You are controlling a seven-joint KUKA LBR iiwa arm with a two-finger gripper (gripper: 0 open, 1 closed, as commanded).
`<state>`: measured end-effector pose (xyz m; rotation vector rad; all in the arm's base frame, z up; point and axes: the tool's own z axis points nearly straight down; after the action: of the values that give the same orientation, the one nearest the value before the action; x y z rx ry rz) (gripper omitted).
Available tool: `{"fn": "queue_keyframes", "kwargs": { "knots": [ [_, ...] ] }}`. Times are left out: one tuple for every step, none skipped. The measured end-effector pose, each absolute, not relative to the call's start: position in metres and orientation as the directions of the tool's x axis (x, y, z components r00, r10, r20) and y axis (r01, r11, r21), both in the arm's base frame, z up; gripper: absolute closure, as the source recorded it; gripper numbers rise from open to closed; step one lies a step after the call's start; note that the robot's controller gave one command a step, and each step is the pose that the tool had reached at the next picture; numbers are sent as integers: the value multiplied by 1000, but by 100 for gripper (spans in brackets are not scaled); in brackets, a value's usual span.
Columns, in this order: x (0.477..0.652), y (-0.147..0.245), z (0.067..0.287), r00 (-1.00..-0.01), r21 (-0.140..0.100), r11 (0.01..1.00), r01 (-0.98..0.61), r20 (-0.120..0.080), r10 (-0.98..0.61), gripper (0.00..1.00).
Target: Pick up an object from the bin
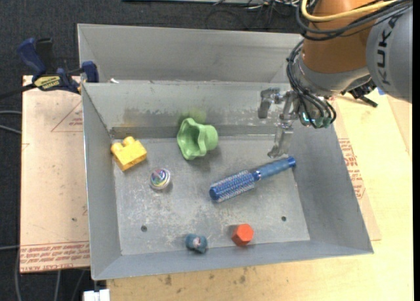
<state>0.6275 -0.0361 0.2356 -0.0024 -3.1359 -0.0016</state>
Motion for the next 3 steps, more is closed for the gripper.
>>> {"fn": "queue_keyframes", "kwargs": {
  "knots": [
    [576,-9,66,-973,3,973,-229,5,-230,0],
    [571,-8,101,-934,0,934,-356,-4,-356,0],
    [570,-21,117,-964,0,964,-266,-4,-266,0]
  ]
}}
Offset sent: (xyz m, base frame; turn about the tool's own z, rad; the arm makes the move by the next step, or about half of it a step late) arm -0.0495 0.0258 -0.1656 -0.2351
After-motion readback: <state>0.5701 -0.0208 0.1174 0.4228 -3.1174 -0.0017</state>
